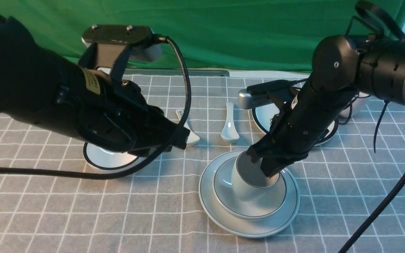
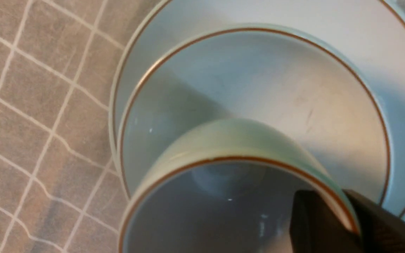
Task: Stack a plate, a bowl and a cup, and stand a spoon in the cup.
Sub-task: Use the right arm to put the blue teacup into the blue rice bowl in the middle
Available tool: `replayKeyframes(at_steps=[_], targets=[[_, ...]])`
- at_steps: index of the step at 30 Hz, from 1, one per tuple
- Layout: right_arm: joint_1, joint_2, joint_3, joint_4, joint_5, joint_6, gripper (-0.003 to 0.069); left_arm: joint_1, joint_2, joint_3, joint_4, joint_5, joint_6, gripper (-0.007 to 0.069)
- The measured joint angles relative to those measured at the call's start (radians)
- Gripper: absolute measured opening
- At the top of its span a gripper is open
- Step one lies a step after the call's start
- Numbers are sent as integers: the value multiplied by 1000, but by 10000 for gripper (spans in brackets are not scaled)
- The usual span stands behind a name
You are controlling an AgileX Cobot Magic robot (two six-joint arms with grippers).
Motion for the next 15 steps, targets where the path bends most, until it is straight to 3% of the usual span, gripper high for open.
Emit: replayKeyframes(at_steps=[13, 15], targets=[[3, 39, -7, -6, -21, 1, 108, 0, 0, 0, 0, 17, 2, 8], [3, 39, -7, -6, -23, 3, 137, 0, 0, 0, 0, 23, 2, 8]])
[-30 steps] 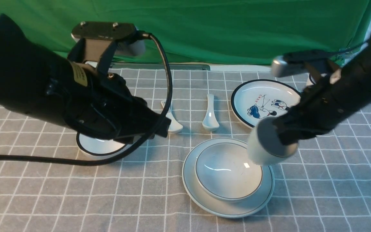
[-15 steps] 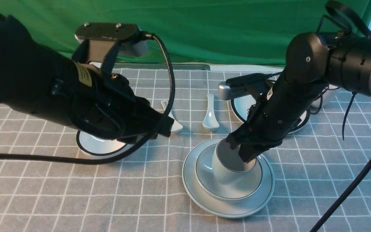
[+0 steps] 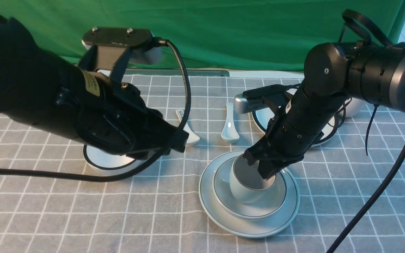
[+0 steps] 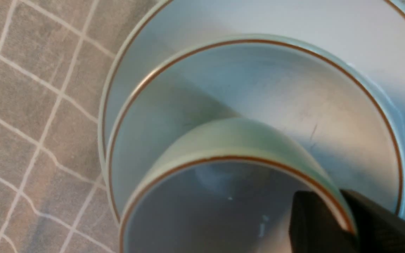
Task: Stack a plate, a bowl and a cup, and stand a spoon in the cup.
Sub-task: Use the right arm to put the blue teacup into the blue rice bowl in the middle, then use the left arm to grab a blue soup spoon
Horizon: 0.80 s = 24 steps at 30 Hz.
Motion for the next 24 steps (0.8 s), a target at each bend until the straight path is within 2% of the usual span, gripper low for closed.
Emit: replayKeyframes(at_steps=[7, 11, 14, 17, 19, 24], targets=[[0, 0, -1, 0, -12, 1, 349, 0, 0, 0, 0, 1, -1, 8], [0, -12, -8, -12, 24, 1, 385, 0, 0, 0, 1, -14, -4, 8], [0, -39, -33, -56, 81, 1, 388, 0, 5, -2, 12, -41, -51, 8], [0, -140, -74, -147, 167, 28, 382, 23, 65, -72, 38, 0, -116, 8], [0, -214, -80, -208, 205, 52, 339, 48, 143, -165, 46, 62, -125, 8], [0, -399, -80, -260, 304, 76, 153, 82, 356, -397, 52, 96, -96, 8]])
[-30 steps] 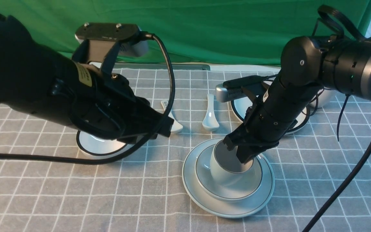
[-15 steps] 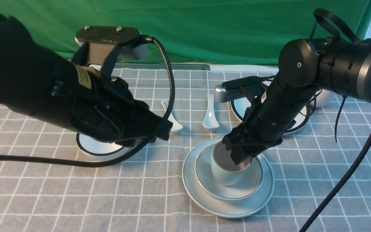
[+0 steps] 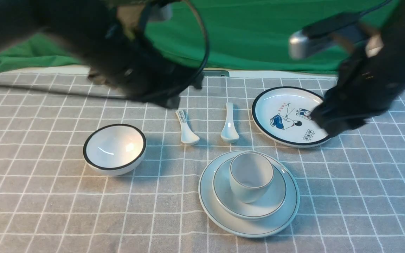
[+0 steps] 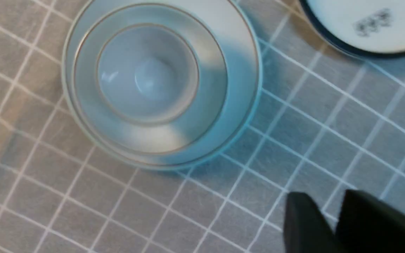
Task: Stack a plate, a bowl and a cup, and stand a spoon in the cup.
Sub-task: Use the left arm to grab a blue soup spoon
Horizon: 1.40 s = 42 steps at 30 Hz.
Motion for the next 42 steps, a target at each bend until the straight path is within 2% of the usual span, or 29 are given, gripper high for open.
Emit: replayKeyframes(at_steps=[2, 4, 8, 10, 16, 19, 24, 30, 42], targets=[[0, -83, 0, -2, 1, 1, 74, 2, 90, -96, -3, 1, 1, 8], [0, -161, 0, -2, 2, 10, 33, 2, 191, -198, -18, 3, 4, 10], [0, -279, 0, -4, 3, 38, 20, 2, 367, -362, -34, 17, 6, 26], [0, -344, 16, -4, 3, 54, 20, 2, 455, -446, -44, 27, 6, 59], [0, -478, 96, -11, 3, 89, 20, 2, 610, -604, -51, 31, 6, 217], [0, -536, 159, -12, 3, 117, 20, 2, 692, -664, -51, -5, 6, 374], [0, -555, 228, -12, 3, 127, 20, 2, 761, -671, -51, -87, 6, 507], [0, -556, 237, -12, 3, 130, 20, 2, 794, -671, -49, -123, 7, 517], [0, -557, 237, -13, 3, 129, 20, 2, 857, -671, -20, -147, 22, 438]])
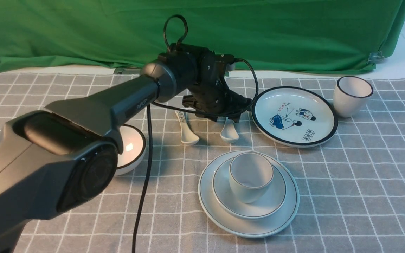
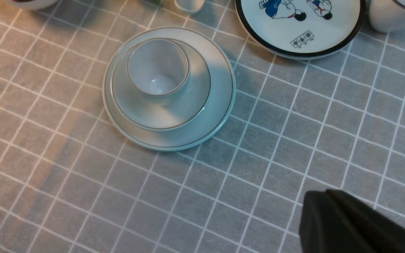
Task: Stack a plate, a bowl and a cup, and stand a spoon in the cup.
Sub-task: Use the left arm to grab a blue soup spoon
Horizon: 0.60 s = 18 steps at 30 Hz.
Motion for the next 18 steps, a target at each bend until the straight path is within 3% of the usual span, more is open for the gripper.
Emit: replayKeyframes(at_steps=[6, 10, 12, 18], targets=[[0, 0, 1, -2, -1, -2, 20, 0, 7, 0, 2, -25, 1, 325], [0, 0, 1, -3, -2, -2, 20, 0, 8, 0, 13, -19, 13, 81], [0, 0, 1, -3, -2, -3, 20, 0, 1, 0, 24, 2, 33, 34], [0, 0, 1, -4, -2, -3, 20, 2, -102, 0, 87, 81, 49, 28]])
